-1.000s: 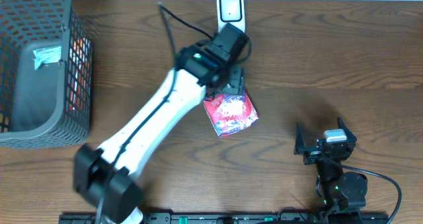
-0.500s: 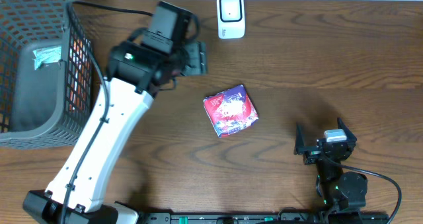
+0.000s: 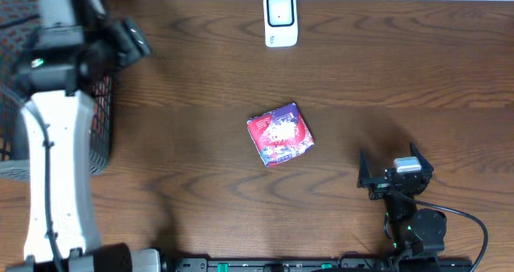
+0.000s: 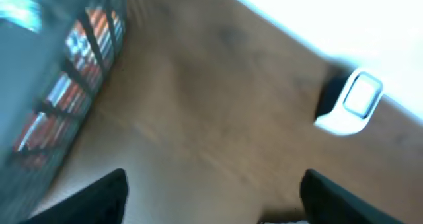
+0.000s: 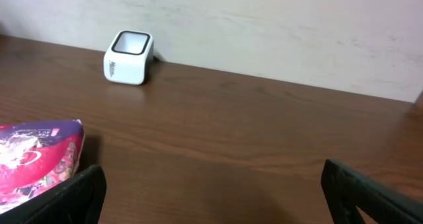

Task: Scan the item barcode
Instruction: 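Move the left gripper back into the grey basket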

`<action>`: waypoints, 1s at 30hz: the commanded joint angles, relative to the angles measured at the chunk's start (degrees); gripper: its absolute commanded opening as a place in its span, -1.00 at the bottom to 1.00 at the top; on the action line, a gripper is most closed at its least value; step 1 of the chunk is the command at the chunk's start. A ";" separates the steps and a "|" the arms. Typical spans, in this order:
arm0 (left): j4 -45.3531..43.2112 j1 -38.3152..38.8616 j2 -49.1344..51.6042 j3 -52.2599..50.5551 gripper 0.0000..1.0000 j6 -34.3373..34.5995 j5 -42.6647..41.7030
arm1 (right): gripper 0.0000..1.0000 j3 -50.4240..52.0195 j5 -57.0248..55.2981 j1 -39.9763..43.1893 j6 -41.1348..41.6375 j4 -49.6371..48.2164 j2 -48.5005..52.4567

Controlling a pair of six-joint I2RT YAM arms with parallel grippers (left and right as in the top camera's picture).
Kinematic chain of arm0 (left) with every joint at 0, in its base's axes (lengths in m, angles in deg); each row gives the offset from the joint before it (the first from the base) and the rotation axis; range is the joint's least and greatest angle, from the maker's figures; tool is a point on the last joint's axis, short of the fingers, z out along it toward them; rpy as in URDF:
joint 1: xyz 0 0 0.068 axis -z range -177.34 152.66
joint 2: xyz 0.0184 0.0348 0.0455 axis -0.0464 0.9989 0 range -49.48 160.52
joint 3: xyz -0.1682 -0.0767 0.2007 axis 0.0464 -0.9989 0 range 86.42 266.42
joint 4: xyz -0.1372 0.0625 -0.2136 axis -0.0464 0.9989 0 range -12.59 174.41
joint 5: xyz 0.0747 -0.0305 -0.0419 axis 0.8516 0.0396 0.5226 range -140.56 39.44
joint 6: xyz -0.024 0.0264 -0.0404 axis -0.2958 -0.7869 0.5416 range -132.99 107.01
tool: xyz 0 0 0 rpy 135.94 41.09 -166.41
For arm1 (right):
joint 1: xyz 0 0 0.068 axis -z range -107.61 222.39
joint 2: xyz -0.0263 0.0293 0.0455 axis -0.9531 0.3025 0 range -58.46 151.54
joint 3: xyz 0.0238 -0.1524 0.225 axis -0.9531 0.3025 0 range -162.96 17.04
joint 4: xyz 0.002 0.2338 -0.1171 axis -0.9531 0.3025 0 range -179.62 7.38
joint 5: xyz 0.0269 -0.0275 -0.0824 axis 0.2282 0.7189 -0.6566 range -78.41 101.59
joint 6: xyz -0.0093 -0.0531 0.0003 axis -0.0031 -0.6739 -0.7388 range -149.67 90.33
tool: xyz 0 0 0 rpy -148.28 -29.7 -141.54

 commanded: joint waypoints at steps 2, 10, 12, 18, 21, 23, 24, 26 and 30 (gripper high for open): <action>-5.05 -4.90 -7.93 1.03 0.82 -0.81 -3.67 | 0.98 0.13 -0.52 -0.20 -0.79 0.22 -0.22; -10.45 -12.92 -13.31 1.03 0.98 3.52 4.52 | 0.98 0.13 -0.52 -0.20 -0.79 0.22 -0.22; -9.92 -14.82 -13.03 1.01 0.97 5.73 9.18 | 0.99 0.13 -0.52 -0.20 -0.79 0.22 -0.22; -7.41 -19.56 -10.10 0.96 0.97 6.75 13.38 | 0.99 0.13 -0.52 -0.20 -0.79 0.22 -0.22; -6.29 -20.85 -8.57 0.92 0.96 6.75 13.40 | 0.98 0.13 -0.52 -0.20 -0.79 0.22 -0.22; -6.12 -21.42 -7.65 0.92 0.96 6.75 13.88 | 0.98 0.13 -0.52 -0.20 -0.79 0.22 -0.22; -5.95 -21.59 -7.17 0.92 0.96 7.06 14.95 | 0.98 0.13 -0.52 -0.20 -0.79 0.22 -0.22; -4.90 -21.59 -6.32 0.92 0.96 8.55 19.06 | 0.98 0.13 -0.52 -0.20 -0.79 0.22 -0.22; -2.93 -21.59 -4.92 0.92 0.96 9.53 24.44 | 0.98 0.13 -0.52 -0.20 -0.79 0.22 -0.22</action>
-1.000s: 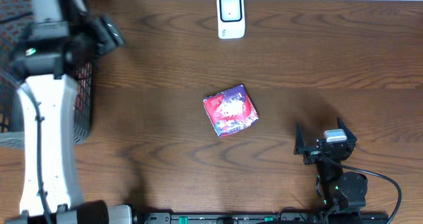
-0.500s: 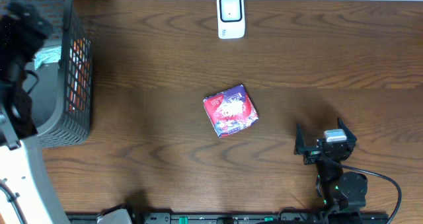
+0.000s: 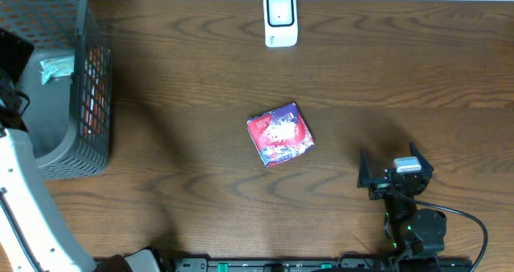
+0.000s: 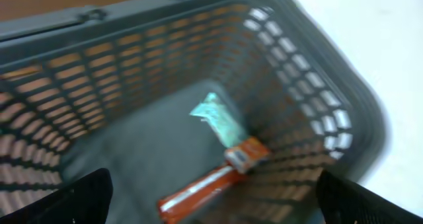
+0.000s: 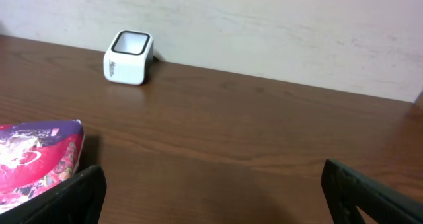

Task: Scan the item barcode
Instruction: 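Move the left gripper back into the grey basket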

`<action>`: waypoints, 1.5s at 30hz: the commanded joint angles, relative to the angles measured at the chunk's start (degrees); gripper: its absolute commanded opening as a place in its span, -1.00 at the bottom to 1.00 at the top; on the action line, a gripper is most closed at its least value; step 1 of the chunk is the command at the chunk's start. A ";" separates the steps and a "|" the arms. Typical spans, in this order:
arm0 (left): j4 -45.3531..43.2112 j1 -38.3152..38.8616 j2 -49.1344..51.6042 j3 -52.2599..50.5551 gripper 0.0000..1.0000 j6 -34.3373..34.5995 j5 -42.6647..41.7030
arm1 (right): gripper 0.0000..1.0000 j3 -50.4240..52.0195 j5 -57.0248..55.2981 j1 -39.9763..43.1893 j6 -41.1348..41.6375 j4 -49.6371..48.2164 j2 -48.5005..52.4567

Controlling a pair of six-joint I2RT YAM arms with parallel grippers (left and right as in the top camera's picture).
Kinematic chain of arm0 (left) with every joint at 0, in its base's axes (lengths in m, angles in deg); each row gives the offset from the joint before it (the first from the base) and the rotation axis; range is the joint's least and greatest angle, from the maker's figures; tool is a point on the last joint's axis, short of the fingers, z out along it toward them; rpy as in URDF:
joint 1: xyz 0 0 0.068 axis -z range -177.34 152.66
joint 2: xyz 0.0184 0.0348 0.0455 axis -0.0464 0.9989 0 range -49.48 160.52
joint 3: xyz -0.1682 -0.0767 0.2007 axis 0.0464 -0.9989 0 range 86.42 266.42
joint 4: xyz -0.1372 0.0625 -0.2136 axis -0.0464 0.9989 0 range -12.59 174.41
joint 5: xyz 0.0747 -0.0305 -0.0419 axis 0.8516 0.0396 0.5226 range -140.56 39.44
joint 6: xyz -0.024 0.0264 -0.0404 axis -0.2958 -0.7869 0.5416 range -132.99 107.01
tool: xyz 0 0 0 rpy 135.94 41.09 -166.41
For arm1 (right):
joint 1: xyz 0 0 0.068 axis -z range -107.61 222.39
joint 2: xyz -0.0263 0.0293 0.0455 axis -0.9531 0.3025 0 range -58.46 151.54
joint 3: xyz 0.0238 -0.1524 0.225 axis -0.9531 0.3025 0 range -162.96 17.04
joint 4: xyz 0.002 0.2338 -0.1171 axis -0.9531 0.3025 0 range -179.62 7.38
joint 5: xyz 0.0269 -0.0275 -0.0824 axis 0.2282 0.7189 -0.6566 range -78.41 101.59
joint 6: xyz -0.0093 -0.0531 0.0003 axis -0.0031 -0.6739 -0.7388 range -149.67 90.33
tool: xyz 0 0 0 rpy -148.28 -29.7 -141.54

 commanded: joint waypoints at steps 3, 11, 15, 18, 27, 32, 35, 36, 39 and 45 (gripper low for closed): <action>0.42 -0.31 1.77 0.46 0.96 1.53 6.25 | 0.98 0.13 -0.52 -0.20 -0.81 0.22 -0.22; 0.74 -0.31 3.80 0.44 0.96 0.50 6.29 | 0.98 0.13 -0.52 -0.20 -0.79 0.22 -0.22; 0.72 -0.31 4.37 0.33 0.96 -0.48 6.27 | 0.99 0.13 -0.52 -0.20 -0.79 0.22 -0.20; 0.70 -0.31 4.85 0.07 0.96 -0.50 6.27 | 0.98 0.13 -0.52 -0.20 -0.79 0.22 -0.22; -0.22 -0.31 8.55 -0.31 0.96 -4.63 6.51 | 0.99 0.13 -0.52 -0.20 -0.79 0.22 -0.22; -3.26 -0.31 11.52 -0.31 0.96 -9.20 6.88 | 0.98 0.13 -0.52 -0.20 -0.79 0.22 -0.22; -5.22 -0.31 13.35 -0.31 0.96 -13.62 6.60 | 0.99 0.13 -0.52 -0.20 -0.79 0.22 -0.22; -5.95 -0.28 14.03 -0.31 0.96 -14.40 6.45 | 0.98 0.13 -0.52 -0.20 -0.79 0.22 -0.22; -7.89 -0.28 16.26 -0.31 0.96 -14.47 4.79 | 0.99 0.13 -0.52 -0.20 -0.79 0.22 -0.20; -5.49 -0.28 20.79 -0.31 0.97 -15.91 -4.00 | 0.99 0.13 -0.52 -0.20 -0.79 0.22 -0.22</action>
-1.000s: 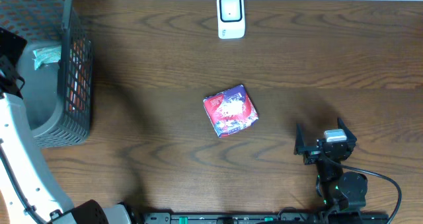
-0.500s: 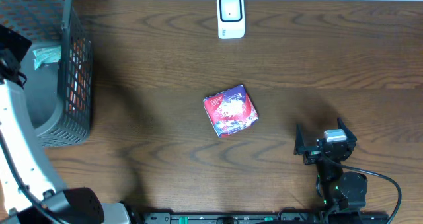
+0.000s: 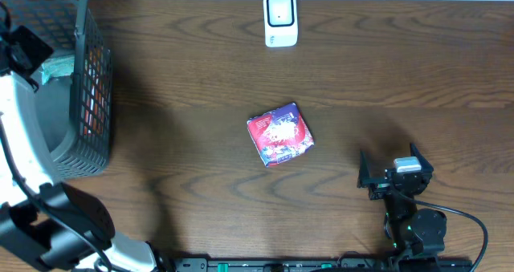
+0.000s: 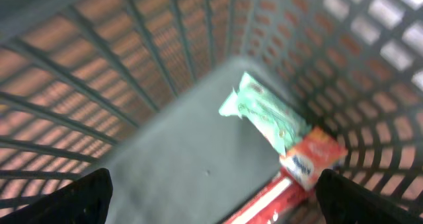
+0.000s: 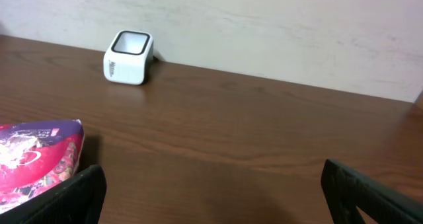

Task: Scan the item barcode
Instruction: 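Move the left gripper back into the grey basket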

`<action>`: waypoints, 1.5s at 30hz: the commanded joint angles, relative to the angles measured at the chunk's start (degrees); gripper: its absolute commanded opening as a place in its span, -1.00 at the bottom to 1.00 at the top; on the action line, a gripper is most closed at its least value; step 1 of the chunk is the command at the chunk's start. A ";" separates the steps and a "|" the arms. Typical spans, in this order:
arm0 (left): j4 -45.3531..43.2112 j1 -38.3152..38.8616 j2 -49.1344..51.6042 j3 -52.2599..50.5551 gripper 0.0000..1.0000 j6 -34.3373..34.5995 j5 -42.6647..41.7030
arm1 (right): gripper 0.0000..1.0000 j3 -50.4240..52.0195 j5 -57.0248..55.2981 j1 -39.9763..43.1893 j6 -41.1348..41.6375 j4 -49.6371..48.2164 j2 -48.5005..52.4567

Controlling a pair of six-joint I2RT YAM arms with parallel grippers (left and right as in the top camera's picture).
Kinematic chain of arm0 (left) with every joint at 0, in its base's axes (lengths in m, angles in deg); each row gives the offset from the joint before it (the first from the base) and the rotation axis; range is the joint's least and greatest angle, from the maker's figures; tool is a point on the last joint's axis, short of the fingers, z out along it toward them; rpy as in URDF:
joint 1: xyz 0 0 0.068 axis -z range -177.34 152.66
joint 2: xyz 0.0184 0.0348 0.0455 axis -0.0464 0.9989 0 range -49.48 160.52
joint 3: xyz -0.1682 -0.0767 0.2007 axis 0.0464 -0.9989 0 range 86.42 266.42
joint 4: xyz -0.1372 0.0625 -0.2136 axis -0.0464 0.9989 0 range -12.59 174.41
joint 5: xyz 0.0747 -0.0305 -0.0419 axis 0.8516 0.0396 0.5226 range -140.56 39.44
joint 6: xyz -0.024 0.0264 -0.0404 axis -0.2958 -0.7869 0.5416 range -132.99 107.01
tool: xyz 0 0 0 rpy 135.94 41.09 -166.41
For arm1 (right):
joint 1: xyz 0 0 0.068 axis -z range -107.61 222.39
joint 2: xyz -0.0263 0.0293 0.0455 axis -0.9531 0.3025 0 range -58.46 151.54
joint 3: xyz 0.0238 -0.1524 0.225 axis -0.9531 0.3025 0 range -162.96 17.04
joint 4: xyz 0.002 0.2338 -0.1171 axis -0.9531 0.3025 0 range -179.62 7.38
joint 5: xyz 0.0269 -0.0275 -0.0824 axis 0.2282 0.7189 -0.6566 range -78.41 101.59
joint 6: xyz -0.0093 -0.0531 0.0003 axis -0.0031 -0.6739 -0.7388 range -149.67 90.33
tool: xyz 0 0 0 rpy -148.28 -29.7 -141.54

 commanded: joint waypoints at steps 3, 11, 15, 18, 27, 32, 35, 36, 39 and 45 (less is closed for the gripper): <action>4.83 -0.28 4.15 -0.31 0.95 -3.15 -4.85 | 0.98 0.13 -0.52 -0.20 -0.79 0.22 -0.22; 12.37 -0.28 9.25 -0.39 0.91 -7.52 -11.21 | 0.99 0.13 -0.52 -0.20 -0.79 0.22 -0.22; 14.99 -0.24 11.52 -0.44 0.91 -9.16 -15.13 | 0.98 0.13 -0.52 -0.20 -0.79 0.22 -0.22; 16.94 -0.24 13.29 -0.46 0.92 -9.16 -15.10 | 0.98 0.13 -0.52 -0.20 -0.79 0.22 -0.22; 18.25 -0.24 18.34 -0.55 0.92 -10.32 -15.15 | 0.99 0.13 -0.52 -0.20 -0.79 0.22 -0.22; 18.18 -0.31 20.09 -0.57 0.82 -13.64 -15.15 | 0.98 0.13 -0.52 -0.20 -0.79 0.22 -0.22; 18.18 -0.31 21.22 -0.57 0.47 -13.68 -15.15 | 0.98 0.13 -0.52 -0.20 -0.79 0.22 -0.22; 18.18 -0.28 21.73 -0.57 0.33 -13.68 -15.15 | 0.98 0.13 -0.52 -0.20 -0.79 0.22 -0.22; 18.29 -0.28 23.45 -0.61 0.31 -13.66 -15.19 | 0.99 0.13 -0.52 -0.20 -0.79 0.22 -0.22; 18.47 -0.31 27.23 -1.42 0.30 -14.32 -15.13 | 0.98 0.13 -0.52 -0.20 -0.79 0.22 -0.20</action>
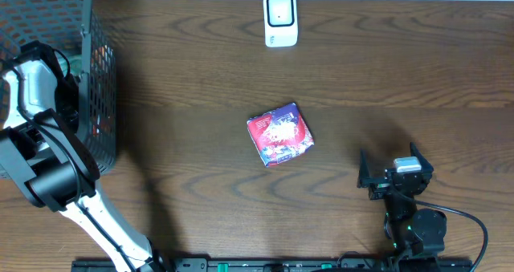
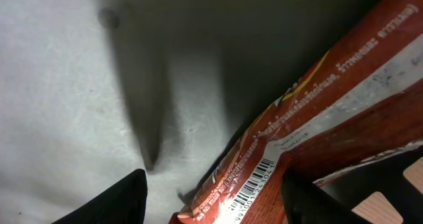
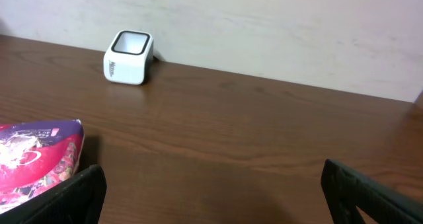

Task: Scan the item barcode
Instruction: 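Move the left gripper back into the grey basket, then grasp the orange-red snack bar in the basket with the left gripper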

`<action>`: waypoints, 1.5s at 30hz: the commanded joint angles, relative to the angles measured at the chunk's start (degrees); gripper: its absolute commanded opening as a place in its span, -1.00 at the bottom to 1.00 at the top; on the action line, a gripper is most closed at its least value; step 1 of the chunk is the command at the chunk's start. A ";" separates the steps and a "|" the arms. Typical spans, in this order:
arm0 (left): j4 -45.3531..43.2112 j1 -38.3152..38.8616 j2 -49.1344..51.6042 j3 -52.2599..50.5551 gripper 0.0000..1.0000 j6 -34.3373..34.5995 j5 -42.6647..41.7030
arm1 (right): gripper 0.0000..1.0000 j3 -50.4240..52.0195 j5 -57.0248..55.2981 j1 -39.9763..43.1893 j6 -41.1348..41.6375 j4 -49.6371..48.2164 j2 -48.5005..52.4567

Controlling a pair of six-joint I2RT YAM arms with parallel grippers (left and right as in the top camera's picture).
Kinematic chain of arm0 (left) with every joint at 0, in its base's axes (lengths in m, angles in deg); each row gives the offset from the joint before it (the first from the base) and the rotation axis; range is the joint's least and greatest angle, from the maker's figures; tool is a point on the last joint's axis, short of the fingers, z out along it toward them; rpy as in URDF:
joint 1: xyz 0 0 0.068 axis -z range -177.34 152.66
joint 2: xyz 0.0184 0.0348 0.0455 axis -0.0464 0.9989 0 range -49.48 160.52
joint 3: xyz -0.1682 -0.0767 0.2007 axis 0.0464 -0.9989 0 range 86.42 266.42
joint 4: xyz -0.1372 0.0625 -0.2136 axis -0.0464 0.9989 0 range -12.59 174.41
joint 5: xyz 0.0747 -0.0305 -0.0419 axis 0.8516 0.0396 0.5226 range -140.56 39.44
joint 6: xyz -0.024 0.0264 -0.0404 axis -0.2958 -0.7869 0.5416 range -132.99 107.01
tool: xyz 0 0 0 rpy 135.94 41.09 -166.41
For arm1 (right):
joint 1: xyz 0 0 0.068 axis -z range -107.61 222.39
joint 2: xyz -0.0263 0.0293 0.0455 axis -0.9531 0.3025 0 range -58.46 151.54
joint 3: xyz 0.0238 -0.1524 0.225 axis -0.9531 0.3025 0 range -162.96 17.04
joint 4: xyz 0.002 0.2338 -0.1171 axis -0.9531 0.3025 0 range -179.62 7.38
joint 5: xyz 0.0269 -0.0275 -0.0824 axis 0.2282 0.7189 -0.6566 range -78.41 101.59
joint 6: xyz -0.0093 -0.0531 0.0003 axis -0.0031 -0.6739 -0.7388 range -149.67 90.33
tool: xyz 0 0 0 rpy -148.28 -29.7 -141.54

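My left gripper [image 2: 211, 201] is open, low inside the grey basket [image 1: 100, 103]. A red packet [image 2: 317, 118] with a printed barcode [image 2: 244, 178] lies on the basket floor and runs between the left fingers [image 2: 112, 197]. Whether they touch it I cannot tell. In the overhead view the left arm [image 1: 32, 79] bends down into the basket and hides the gripper. The white scanner [image 1: 280, 19] stands at the table's far edge, and it shows too in the right wrist view [image 3: 129, 57]. My right gripper [image 1: 393, 176] rests open at the front right with nothing in it.
A red and purple snack bag [image 1: 279, 135] lies in the middle of the table, left of the right gripper [image 3: 211, 197]. The basket's mesh walls close in round the left gripper. A pale wall runs behind the scanner.
The left gripper has come down from the upper part of the basket to just above its floor. The red packet now fills the view and the green packet is out of sight.
The left gripper was first over the table beside the basket, facing the scanner. Then it was above the basket's opening, then inside with a green and a red packet below. Now it is down at the red packet. The right arm has stayed still.
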 commanded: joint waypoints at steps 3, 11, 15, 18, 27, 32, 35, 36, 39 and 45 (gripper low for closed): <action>0.11 0.04 4.07 -1.27 -0.02 -1.33 1.03 | 0.98 0.13 -0.52 -0.20 -0.79 0.22 -0.22; 0.79 0.04 1.81 0.90 -0.85 -1.29 1.90 | 0.99 0.13 -0.52 -0.20 -0.79 0.22 -0.22; 2.27 0.04 -2.49 3.91 -0.85 -1.27 2.08 | 0.99 0.13 -0.52 -0.20 -0.79 0.22 -0.20; 1.44 0.04 -8.48 6.14 -0.85 0.76 2.08 | 0.99 0.13 -0.52 -0.20 -0.79 0.22 -0.22; -7.78 0.07 -29.64 7.48 -0.85 14.36 2.03 | 0.98 0.13 -0.52 -0.20 -0.79 0.22 -0.22; -10.54 0.42 -37.94 7.48 -0.86 22.36 -1.57 | 0.99 0.13 -0.52 -0.20 -0.79 0.22 -0.20; -12.09 1.64 -40.06 7.48 -0.86 22.58 -10.34 | 0.98 0.13 -0.52 -0.20 -0.79 0.22 -0.22; -12.41 2.27 -40.37 7.48 -0.86 22.58 -13.03 | 0.98 0.13 -0.52 -0.20 -0.79 0.22 -0.20; -12.68 4.98 -40.61 7.48 -0.86 22.56 -17.00 | 0.98 0.13 -0.52 -0.20 -0.79 0.22 -0.22; -12.55 8.22 -39.30 7.39 -0.49 22.36 1.88 | 0.99 0.13 -0.52 -0.20 -0.79 0.22 -0.22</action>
